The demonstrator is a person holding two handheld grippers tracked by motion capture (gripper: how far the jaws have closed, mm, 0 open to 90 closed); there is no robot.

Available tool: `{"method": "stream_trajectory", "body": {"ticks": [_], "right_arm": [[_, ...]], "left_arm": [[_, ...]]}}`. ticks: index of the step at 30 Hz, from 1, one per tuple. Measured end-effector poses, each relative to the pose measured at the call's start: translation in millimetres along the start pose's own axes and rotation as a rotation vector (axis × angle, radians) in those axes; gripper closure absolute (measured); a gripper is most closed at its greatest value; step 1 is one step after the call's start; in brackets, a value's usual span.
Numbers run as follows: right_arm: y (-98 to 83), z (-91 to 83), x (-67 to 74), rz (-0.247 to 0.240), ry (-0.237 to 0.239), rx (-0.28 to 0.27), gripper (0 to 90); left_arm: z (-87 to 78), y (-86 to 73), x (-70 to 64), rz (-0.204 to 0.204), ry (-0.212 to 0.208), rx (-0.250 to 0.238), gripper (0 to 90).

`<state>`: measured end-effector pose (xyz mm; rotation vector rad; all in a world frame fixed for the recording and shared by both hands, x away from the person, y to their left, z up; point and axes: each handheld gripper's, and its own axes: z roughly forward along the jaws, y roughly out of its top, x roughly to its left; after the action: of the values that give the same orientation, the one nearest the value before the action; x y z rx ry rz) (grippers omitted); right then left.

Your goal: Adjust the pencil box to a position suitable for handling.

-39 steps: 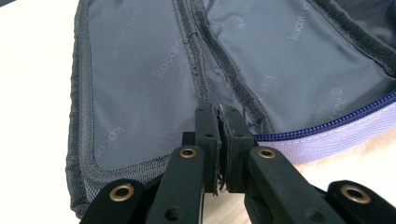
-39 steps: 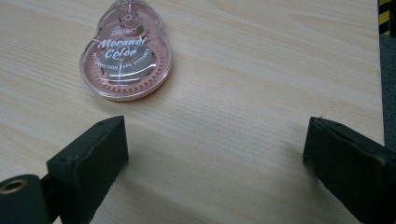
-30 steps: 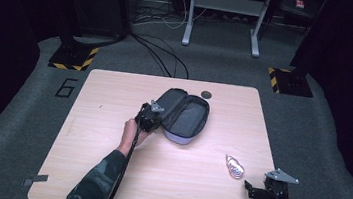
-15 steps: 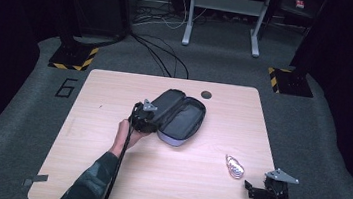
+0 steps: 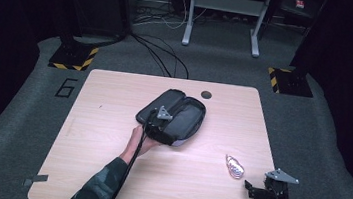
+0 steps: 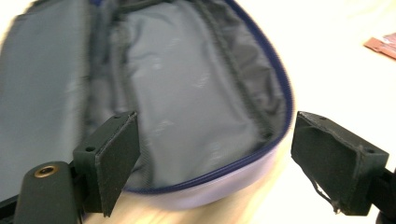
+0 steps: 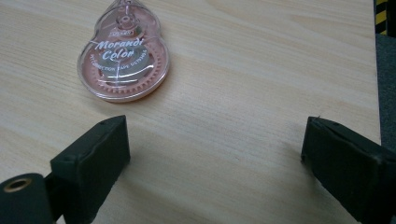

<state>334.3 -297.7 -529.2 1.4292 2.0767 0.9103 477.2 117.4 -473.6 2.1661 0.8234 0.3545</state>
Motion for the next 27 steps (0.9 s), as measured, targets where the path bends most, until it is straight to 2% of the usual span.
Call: {"method": "stream_trajectory", "body": {"ticks": [3,5,6,11,14,16,17,20,23,27], "right_arm": [[0.0,0.0,0.1,0.001,0.000,0.000,7.3],[0.0,0.0,0.1,0.001,0.000,0.000,7.4],[0.0,0.0,0.0,0.000,0.000,0.000,7.3],[0.0,-0.1,0.2,0.003,0.000,0.001,7.3],[0.0,-0.1,0.1,0.002,0.000,0.000,7.4],[0.0,-0.1,0.3,0.004,-0.001,0.000,7.4],[0.0,-0.1,0.1,0.002,0.000,0.000,7.3],[0.0,0.0,0.2,0.004,-0.001,0.000,7.4],[-0.1,-0.1,0.3,0.003,-0.001,0.000,7.4],[-0.1,-0.1,0.3,0.004,-0.001,0.001,7.4]], "left_arm": [[6.8,2.3,-9.6,0.018,-0.017,0.018,16.3],[10.4,4.0,-14.4,0.035,-0.027,0.018,19.7],[12.1,4.8,-16.4,0.049,-0.032,0.014,26.8],[20.5,8.9,-27.8,0.081,-0.051,0.008,49.8],[25.0,9.3,-32.6,0.098,-0.057,0.015,58.1],[29.6,8.4,-36.6,0.114,-0.040,0.029,64.8],[30.2,8.2,-37.0,0.111,-0.046,0.040,69.6],[32.6,6.1,-38.3,0.117,-0.025,0.037,78.7],[33.2,3.2,-38.8,0.117,-0.032,0.041,85.5],[31.7,0.0,-38.9,0.128,-0.037,0.043,87.6]]}}
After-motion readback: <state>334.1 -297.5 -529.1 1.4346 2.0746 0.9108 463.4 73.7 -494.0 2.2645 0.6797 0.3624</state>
